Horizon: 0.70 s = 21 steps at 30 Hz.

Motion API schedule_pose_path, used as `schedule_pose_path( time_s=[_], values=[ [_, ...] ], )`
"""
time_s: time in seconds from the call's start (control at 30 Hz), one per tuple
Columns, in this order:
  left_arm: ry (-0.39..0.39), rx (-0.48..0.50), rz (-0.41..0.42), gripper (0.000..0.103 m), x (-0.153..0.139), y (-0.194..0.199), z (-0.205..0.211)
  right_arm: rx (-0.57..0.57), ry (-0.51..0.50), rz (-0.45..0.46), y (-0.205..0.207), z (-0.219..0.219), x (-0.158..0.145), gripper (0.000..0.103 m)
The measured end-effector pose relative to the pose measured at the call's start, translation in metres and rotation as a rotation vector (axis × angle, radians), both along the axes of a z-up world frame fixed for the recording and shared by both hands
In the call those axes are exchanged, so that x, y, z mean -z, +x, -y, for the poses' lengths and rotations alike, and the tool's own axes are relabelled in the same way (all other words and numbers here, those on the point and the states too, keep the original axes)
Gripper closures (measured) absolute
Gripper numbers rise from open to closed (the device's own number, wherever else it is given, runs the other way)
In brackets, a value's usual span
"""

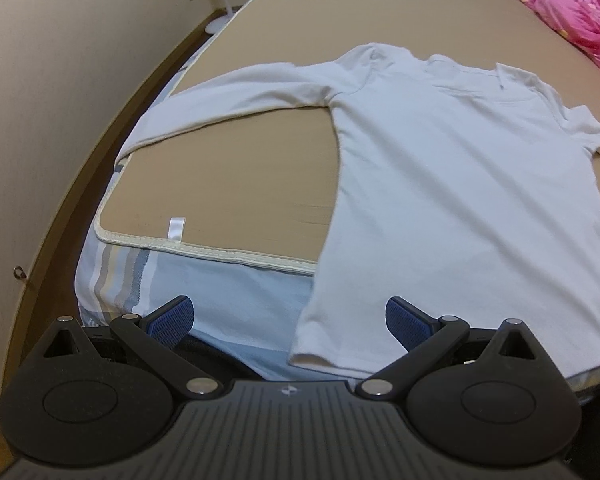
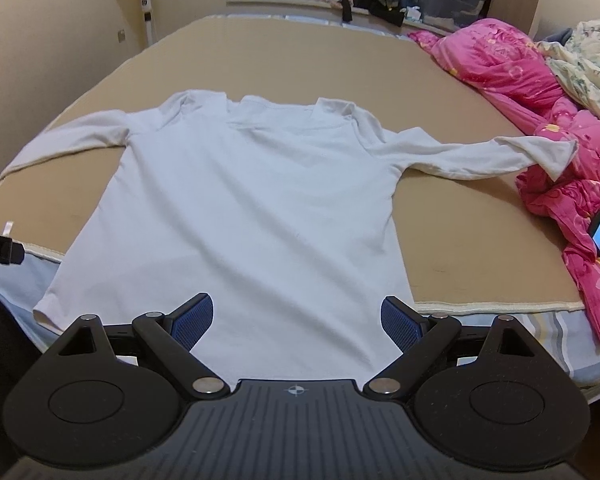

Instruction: Fold small clothes

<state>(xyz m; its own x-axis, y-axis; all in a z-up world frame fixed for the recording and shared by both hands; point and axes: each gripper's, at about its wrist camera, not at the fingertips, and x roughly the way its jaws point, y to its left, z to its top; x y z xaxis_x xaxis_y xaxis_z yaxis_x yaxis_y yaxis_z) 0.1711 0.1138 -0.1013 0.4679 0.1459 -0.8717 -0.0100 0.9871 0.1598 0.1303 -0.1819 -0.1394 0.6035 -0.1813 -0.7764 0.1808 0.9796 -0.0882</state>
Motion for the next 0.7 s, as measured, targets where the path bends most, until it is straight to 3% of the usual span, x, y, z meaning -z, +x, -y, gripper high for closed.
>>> schedule_pose_path(
  time_s=[0.2, 0.27, 0.33, 0.4, 0.47, 0.7],
  values=[
    [-0.024, -0.033, -0.030, 0.001, 0.015, 0.031, -0.020, 0.000, -0.012, -0.052, 0.017, -0.004, 0.009, 0.011],
    [-0.074, -0.058, -0.020, 0.001, 0.020, 0.051, -0.038, 0.004, -0.014, -0.071, 0.024, -0.004, 0.013, 0.011],
    [-0.184, -0.154, 0.014, 0.001, 0.022, 0.080, -0.074, 0.006, -0.017, -0.096, 0.030, -0.004, 0.017, 0.011],
    [-0.291, -0.289, 0.101, 0.001, 0.025, 0.109, -0.121, 0.008, -0.022, -0.117, 0.036, -0.004, 0.021, 0.011],
    [-0.328, -0.420, 0.145, 0.001, 0.036, 0.145, -0.167, 0.010, -0.031, -0.140, 0.042, -0.005, 0.025, 0.011],
    [-0.482, -0.628, 0.069, 0.001, 0.101, 0.250, -0.273, -0.001, -0.073, -0.212, 0.063, -0.010, 0.038, 0.012]
  ],
)
